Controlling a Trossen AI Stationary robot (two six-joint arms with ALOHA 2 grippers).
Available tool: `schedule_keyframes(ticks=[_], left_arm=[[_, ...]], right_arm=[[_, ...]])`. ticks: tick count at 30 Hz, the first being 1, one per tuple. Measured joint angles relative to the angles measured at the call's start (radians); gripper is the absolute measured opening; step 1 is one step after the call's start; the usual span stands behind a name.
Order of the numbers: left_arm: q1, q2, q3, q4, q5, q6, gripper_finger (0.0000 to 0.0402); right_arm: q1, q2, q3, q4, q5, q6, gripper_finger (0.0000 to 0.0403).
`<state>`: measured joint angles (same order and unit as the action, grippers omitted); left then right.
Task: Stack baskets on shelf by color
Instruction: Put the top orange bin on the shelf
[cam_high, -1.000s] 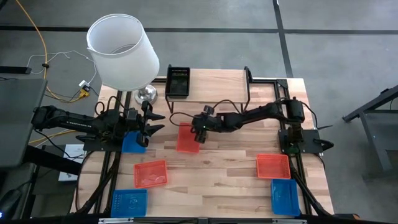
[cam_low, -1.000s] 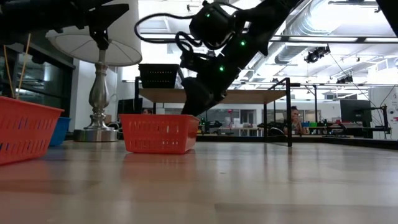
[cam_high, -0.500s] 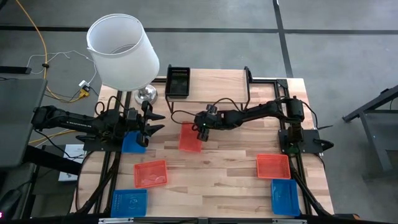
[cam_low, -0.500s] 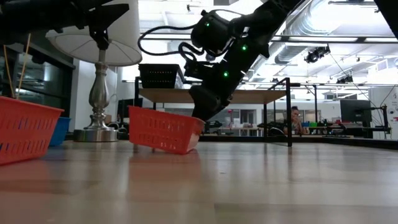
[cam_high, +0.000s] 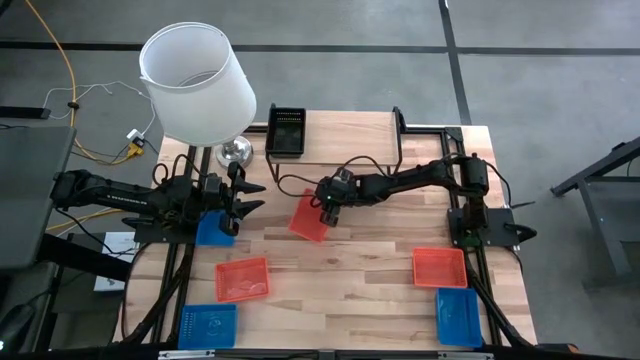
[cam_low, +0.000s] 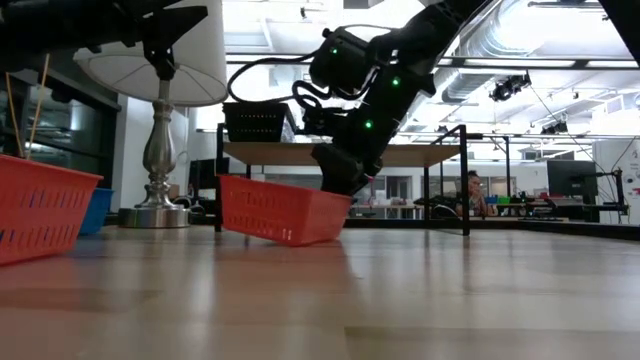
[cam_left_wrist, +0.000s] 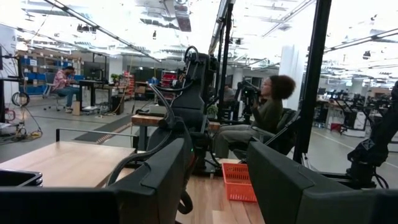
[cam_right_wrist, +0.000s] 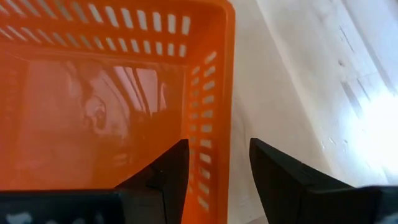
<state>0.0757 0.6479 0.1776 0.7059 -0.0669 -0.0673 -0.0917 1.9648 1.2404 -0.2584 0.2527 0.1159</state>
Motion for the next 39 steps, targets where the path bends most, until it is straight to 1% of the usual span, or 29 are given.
schedule_keyframes(ticks=[5,8,11,16,18,21,23,29,37,39], left_arm=[[0.0,0.0,0.0,0.0,0.0,0.0,0.0161],[0.0,0.0,0.0,0.001,0.0,0.0,0.0161],[0.0,0.0,0.0,0.001,0.0,0.0,0.0161],[0.0,0.0,0.0,0.001,0.0,0.0,0.0161],[0.0,0.0,0.0,0.001,0.0,0.0,0.0161],[0.0,0.0,0.0,0.001,0.0,0.0,0.0161],[0.0,0.0,0.0,0.001,0.0,0.0,0.0161],[0.0,0.0,0.0,0.001,0.0,0.0,0.0161],[0.0,-0.001,0.0,0.001,0.003,0.0,0.0161],[0.0,-0.001,0.0,0.001,0.003,0.0,0.0161]], right_arm=[[0.0,0.0,0.0,-0.006,0.0,0.008,0.0154],[0.0,0.0,0.0,-0.016,0.01,0.008,0.0138],[0.0,0.0,0.0,-0.015,0.026,0.008,0.0104],[0.0,0.0,0.0,-0.013,0.022,0.019,0.0024],[-0.001,-0.003,0.0,-0.013,0.003,0.02,0.0008],[0.0,-0.016,0.0,-0.029,-0.026,0.023,0.0013],[0.008,-0.032,0.0,-0.052,-0.029,0.019,0.0007],[0.042,-0.12,0.0,-0.121,-0.053,0.006,0.0001],[0.132,-0.268,0.0,-0.205,-0.172,-0.001,0.0],[0.158,-0.301,0.0,-0.216,-0.186,0.014,0.0]])
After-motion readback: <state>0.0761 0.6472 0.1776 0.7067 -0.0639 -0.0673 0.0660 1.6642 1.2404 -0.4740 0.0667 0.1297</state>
